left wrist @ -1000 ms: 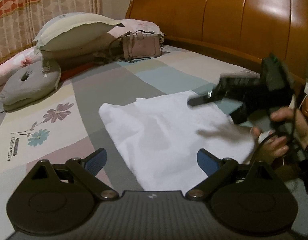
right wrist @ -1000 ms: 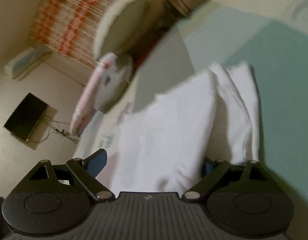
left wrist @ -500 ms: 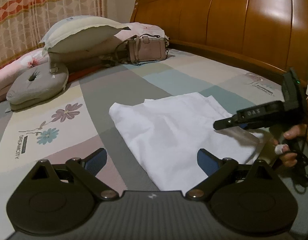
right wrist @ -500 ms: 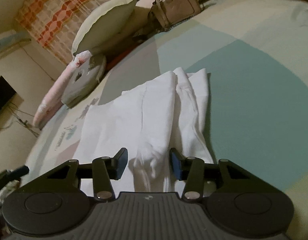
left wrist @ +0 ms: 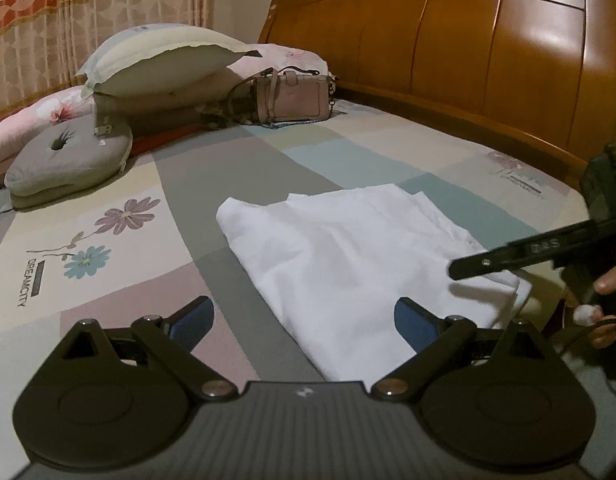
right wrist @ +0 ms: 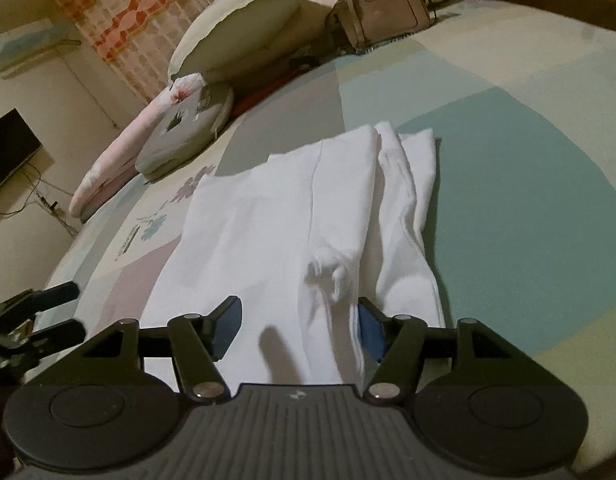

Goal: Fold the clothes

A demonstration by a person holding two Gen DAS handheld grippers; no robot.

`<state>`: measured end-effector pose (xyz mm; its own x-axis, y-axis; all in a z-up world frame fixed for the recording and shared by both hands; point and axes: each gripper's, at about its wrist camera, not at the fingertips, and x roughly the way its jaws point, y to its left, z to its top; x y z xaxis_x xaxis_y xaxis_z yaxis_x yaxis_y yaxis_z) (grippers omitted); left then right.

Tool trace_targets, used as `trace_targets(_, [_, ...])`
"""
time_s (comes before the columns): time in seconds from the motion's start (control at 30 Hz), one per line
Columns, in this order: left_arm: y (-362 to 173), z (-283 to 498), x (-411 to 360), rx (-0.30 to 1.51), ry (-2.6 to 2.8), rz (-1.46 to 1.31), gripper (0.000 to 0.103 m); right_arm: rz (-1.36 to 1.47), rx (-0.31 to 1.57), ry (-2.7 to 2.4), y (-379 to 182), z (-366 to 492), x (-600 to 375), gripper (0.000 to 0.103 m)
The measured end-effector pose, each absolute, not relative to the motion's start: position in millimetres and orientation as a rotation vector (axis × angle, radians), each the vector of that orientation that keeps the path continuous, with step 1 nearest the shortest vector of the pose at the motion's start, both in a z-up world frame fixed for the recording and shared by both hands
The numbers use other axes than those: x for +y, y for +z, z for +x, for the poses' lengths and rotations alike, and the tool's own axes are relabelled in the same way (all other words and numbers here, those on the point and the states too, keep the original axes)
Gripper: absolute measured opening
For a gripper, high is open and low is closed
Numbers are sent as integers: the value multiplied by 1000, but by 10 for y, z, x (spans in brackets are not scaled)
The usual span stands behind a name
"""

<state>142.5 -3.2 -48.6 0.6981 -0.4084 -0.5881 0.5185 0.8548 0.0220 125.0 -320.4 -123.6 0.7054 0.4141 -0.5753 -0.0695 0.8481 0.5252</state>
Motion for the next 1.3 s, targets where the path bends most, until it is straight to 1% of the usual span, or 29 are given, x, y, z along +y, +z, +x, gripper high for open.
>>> trace_targets(0.13, [-462, 1395, -34, 598, -525, 200, 96, 459, 748, 255, -1132, 1056, -3249, 67])
trace_targets(0.27, [-439, 1377, -42, 591, -527, 196, 96, 396, 690, 156, -982, 837, -3445, 67])
trace_targets(0.3, [-438, 1374, -49, 592, -527, 192, 96, 382, 685, 127, -966, 805, -3501, 63])
trace_targets(0.37, [-434, 1363, -71, 595, -529, 187, 96, 358, 728, 74, -1036, 849, -3572, 49])
trace_targets(0.43, [-419, 1336, -101, 593, -532, 194, 96, 338, 771, 102, -1102, 878, -3528, 27])
trace_targets(0.47, [-407, 1314, -115, 591, -536, 201, 96, 329, 790, 125, -1127, 887, -3489, 21])
trace_targets(0.53, [-391, 1278, -142, 587, -539, 217, 97, 255, 818, 141, -1162, 868, -3376, 13])
trace_targets(0.6, [-378, 1254, -152, 589, -531, 227, 97, 174, 828, 140, -1157, 806, -3289, 12])
trace_targets(0.77, [-368, 1230, -154, 596, -533, 234, 97, 238, 845, 124, -1070, 675, -3429, 14])
trace_targets(0.87, [-351, 1214, -180, 592, -536, 238, 97, 281, 779, 145, -920, 668, -3473, 16])
trace_targets(0.9, [-344, 1212, -185, 590, -541, 236, 97, 320, 754, 170, -871, 701, -3495, 18])
trace_targets(0.93, [-336, 1211, -189, 587, -544, 233, 97, 360, 733, 196, -830, 741, -3516, 24])
trace_targets(0.97, [-334, 1211, -191, 587, -547, 230, 97, 410, 728, 228, -821, 813, -3535, 27])
trace_targets(1.0, [-335, 1213, -192, 588, -548, 227, 97, 459, 727, 259, -820, 886, -3551, 33])
trace_targets(1.03, [-336, 1215, -192, 589, -549, 225, 97, 502, 741, 289, -853, 972, -3551, 37])
trace_targets(1.17, [-356, 1238, -220, 603, -572, 219, 97, 548, 812, 291, -998, 1119, -3494, 42])
trace_targets(1.23, [-385, 1250, -298, 612, -593, 247, 97, 577, 847, 274, -1100, 1093, -3498, 53])
trace_targets(1.3, [-422, 1256, -405, 615, -619, 290, 97, 638, 880, 259, -1207, 1026, -3545, 54])
